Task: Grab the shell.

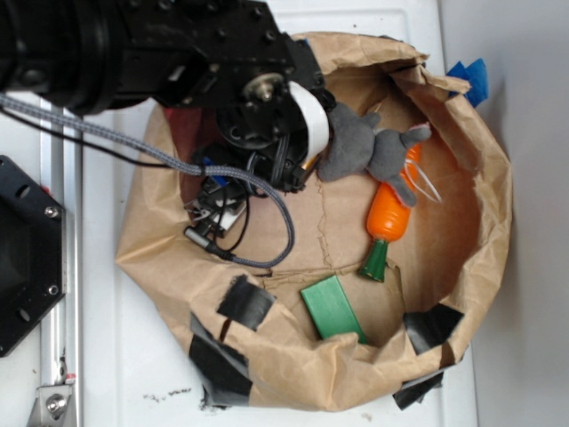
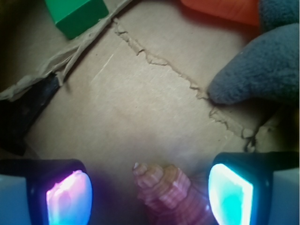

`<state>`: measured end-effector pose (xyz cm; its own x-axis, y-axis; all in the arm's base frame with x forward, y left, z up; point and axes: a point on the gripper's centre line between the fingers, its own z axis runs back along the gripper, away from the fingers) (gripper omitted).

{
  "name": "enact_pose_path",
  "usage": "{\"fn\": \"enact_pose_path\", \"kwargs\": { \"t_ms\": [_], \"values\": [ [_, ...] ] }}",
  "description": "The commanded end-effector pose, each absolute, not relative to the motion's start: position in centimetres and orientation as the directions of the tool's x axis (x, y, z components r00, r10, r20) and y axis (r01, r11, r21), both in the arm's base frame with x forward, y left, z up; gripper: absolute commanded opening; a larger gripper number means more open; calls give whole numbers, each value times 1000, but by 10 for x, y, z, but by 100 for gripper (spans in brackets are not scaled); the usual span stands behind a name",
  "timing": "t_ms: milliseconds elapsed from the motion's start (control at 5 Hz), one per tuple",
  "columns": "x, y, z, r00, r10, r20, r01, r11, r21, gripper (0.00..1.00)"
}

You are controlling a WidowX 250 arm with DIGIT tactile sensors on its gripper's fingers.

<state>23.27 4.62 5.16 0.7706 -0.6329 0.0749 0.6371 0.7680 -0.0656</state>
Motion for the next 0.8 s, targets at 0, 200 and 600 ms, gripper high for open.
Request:
{"fn": "enact_pose_path", "kwargs": {
  "t_ms": [0,200,600],
  "values": [
    [246,48,111,779,-589,214,602,798,4,100],
    [257,45,124,778,-585,231,598,802,17,100],
    [261,52,110,798,-574,184,581,814,17,100]
  ]
}}
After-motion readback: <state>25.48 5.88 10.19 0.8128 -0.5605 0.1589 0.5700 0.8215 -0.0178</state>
